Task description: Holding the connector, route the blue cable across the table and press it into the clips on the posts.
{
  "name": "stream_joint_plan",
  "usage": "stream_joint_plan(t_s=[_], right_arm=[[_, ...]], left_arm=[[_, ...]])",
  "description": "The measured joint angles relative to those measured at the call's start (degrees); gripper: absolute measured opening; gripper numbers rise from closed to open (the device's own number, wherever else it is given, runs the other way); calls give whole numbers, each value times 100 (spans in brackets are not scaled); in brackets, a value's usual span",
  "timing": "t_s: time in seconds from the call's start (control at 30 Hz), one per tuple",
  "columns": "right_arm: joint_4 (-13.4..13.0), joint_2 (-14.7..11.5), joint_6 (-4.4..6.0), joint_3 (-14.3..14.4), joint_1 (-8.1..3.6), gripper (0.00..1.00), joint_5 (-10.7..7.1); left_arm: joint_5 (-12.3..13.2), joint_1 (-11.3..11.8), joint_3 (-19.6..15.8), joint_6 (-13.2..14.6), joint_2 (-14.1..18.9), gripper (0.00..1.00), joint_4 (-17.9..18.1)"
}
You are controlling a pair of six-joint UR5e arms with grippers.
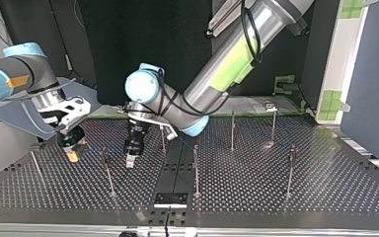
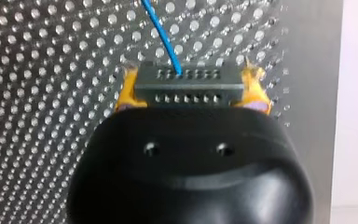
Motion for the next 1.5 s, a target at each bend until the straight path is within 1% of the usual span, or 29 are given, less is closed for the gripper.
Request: stream_joint_plan(t_s=[0.17,0.2,0.27,0.3,0.33,0.43,0.6,0.77,0.83,0.97,1.07,1.17,1.23,1.37,1.5], right_arm=[[0,1,0,0,3,0,0],[0,1,0,0,3,0,-1],[0,1,0,0,3,0,0],[0,1,0,0,3,0,0],[0,1,0,0,3,0,-1],[0,1,0,0,3,0,0],[0,1,0,0,3,0,-1],[0,1,0,0,3,0,-1],[0,1,0,0,3,0,-1],[0,1,0,0,3,0,-1],[0,1,0,0,3,0,0],[0,1,0,0,3,0,0],[0,1,0,0,3,0,0],[0,1,0,0,3,0,-1],[0,1,0,0,3,0,-1]], left_arm=[[-112,-91,-1,-72,0,91,-276],[-98,-107,-1,-106,0,91,-330],[-17,-144,-1,-179,0,98,-458],[26,-159,-2,-199,2,98,-514],[57,-175,-2,-210,1,100,-569],[47,-233,-2,-191,6,100,-737],[-156,-347,-3,-120,32,100,-995],[-394,-397,-6,-118,48,100,-1240],[-476,-432,-31,-142,77,100,-1323],[-666,-560,-173,-275,221,100,-1489],[-825,-647,-325,-334,376,100,-1472],[-1001,-730,-503,-396,554,100,-1341],[-1065,-774,-613,-457,663,100,-1239],[-1061,-839,-839,-591,890,100,-1019],[-1062,-813,-1033,-623,1084,100,-826]])
